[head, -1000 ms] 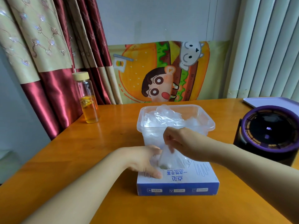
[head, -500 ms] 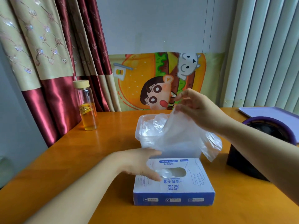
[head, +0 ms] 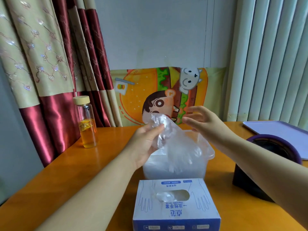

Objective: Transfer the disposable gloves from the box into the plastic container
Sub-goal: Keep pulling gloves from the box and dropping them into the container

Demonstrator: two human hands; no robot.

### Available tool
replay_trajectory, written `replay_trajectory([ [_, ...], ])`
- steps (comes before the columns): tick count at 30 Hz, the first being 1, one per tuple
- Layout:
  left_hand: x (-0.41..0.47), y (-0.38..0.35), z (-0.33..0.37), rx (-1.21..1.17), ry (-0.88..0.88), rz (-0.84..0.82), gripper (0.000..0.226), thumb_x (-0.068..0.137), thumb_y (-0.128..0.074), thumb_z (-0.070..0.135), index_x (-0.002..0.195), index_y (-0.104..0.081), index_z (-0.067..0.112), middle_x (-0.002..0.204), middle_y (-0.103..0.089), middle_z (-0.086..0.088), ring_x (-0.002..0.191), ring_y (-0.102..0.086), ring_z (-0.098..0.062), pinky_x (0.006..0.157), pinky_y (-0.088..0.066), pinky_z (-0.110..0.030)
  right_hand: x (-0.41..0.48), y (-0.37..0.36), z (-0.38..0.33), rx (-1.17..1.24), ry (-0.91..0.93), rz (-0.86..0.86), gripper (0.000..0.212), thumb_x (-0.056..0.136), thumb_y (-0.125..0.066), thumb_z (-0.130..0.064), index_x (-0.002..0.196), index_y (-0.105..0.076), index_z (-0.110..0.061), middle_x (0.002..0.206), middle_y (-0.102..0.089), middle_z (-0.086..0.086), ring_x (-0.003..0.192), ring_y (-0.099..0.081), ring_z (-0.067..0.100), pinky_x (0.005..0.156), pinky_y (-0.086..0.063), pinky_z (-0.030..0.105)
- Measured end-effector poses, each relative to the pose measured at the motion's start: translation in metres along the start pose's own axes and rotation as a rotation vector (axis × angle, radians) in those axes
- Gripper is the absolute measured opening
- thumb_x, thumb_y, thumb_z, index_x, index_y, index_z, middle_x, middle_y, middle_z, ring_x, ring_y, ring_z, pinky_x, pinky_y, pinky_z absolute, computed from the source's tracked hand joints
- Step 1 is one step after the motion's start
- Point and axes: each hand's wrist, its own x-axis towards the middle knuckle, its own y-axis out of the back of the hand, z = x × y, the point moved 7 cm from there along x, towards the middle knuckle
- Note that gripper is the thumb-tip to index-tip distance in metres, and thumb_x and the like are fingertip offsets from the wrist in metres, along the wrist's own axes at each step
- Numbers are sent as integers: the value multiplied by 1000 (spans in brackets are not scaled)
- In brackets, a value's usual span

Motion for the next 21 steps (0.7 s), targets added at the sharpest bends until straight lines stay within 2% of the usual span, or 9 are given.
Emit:
replay_trajectory([
  [3,7,14,10,-41,-34,95,33,91,-62,16,123,-60,7,114,-67,-14,106,-63,-28,94,-48,-44,-9,0,39,224,-358,-13,74,66,-68,-51,126,-49,-13,112,-59,8,98,-59,20,79,-51,32],
  [5,12,18,15,-58,-49,92,37,92,-60,17,126,-57,3,123,-63,-18,116,-59,-30,97,-47,-48,-17,-13,52,322,-503,-110,71,62,-64,-55,116,-52,-10,106,-56,13,93,-57,23,79,-51,34],
  [7,16,21,20,-65,-68,95,39,92,-60,18,128,-57,3,125,-62,-19,120,-57,-31,100,-46,-51,-19,-24,55,358,-532,-168,71,63,-64,-58,115,-52,-12,109,-55,15,90,-56,24,80,-53,35],
  [10,19,23,24,-69,-95,97,38,92,-60,18,126,-57,2,123,-63,-21,117,-59,-34,100,-47,-48,-13,-36,52,482,-509,-162,72,65,-68,-55,120,-49,-12,113,-60,16,97,-62,27,85,-54,37],
  [13,19,27,29,-37,-155,137,27,92,-61,15,118,-63,8,112,-70,-13,104,-67,-24,91,-53,-40,-1,-35,38,697,-388,-29,60,70,-72,-36,121,-53,-10,116,-63,19,106,-63,32,92,-52,42],
  [15,21,31,33,25,-201,144,25,92,-61,15,117,-64,13,107,-72,-7,101,-68,-18,89,-54,-37,10,-28,26,752,-292,107,65,69,-75,-24,126,-47,-10,112,-65,17,96,-67,25,91,-53,41],
  [17,22,32,37,74,-230,123,23,92,-61,15,114,-65,16,104,-73,-3,98,-69,-16,84,-53,-34,19,-19,10,710,-202,179,54,74,-75,-13,119,-45,-16,107,-64,15,83,-67,19,88,-54,38],
  [19,23,36,42,106,-279,104,20,92,-61,14,111,-66,19,103,-73,-1,97,-69,-15,82,-50,-32,28,-16,-9,628,-93,172,42,78,-72,-6,109,-47,-20,99,-64,15,74,-64,17,81,-55,35],
  [21,21,39,49,127,-343,72,24,89,-63,16,112,-66,22,107,-72,1,101,-67,-14,84,-48,-30,36,-15,-26,544,25,139,34,79,-71,-2,96,-51,-23,88,-65,8,66,-61,13,68,-53,27],
])
